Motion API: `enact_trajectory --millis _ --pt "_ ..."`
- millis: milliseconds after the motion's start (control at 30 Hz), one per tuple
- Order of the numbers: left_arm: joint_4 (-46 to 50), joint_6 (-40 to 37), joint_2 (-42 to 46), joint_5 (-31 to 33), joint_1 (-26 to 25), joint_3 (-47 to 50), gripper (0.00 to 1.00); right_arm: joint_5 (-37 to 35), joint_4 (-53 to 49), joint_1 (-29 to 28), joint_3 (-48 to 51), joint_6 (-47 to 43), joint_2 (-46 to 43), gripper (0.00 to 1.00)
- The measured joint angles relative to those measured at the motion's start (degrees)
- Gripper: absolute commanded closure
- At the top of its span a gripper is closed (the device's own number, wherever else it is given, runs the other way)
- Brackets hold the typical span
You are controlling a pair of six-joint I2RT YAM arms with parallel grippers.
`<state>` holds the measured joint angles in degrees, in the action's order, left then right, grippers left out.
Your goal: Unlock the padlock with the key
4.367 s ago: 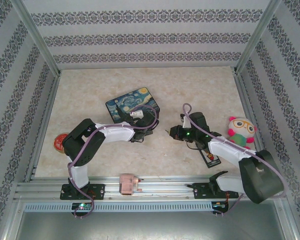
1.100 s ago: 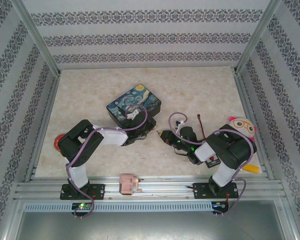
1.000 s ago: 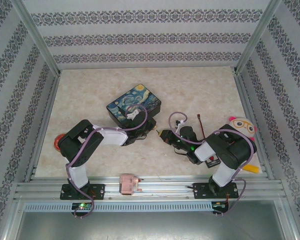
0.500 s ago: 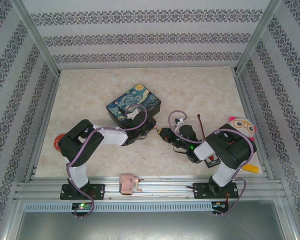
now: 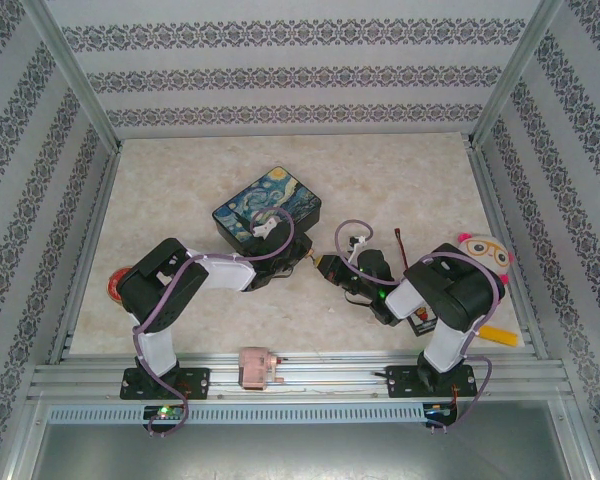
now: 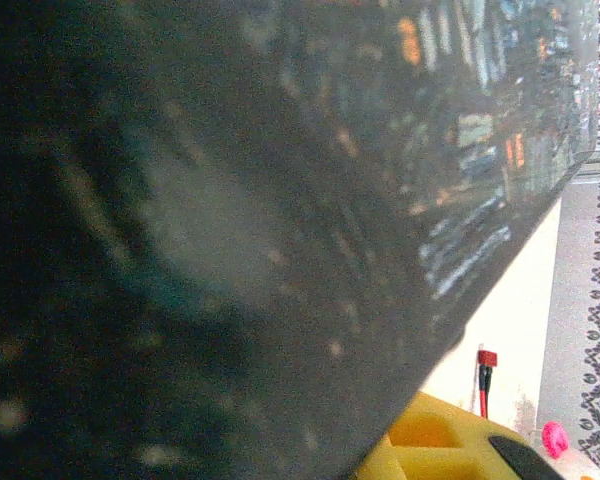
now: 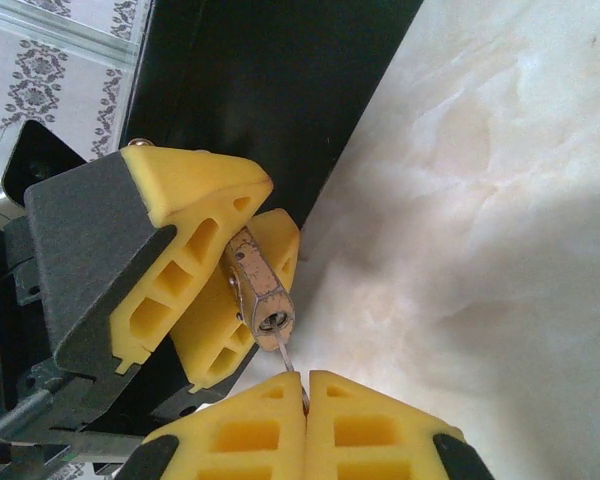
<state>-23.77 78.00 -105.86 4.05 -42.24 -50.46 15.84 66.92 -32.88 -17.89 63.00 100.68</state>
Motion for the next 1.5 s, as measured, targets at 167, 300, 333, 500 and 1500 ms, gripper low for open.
enact_trajectory --millis 167,300,333,500,1500 --pt "-0.24 0.02 -0.02 -0.13 0.09 0.0 0.76 0.94 0.52 0.92 0.0 0.28 0.11 1.0" --pt "-0.26 0.02 -0.02 -0.5 0.26 0.0 0.76 1.79 0.7 1.42 -0.02 0.31 0.15 1.0" --pt "-0.26 0.02 -0.02 -0.52 0.26 0.0 0.76 1.88 0.83 1.53 -0.02 0.31 0.22 1.0" --pt "-0.28 -0.13 -0.02 -0.59 0.35 0.0 0.76 2.84 1.11 1.66 -0.5 0.31 0.85 1.0" --pt "-0.7 -0.79 -0.07 -1.01 0.79 0.0 0.76 7.19 4.28 3.93 -2.16 5.84 5.51 1.0"
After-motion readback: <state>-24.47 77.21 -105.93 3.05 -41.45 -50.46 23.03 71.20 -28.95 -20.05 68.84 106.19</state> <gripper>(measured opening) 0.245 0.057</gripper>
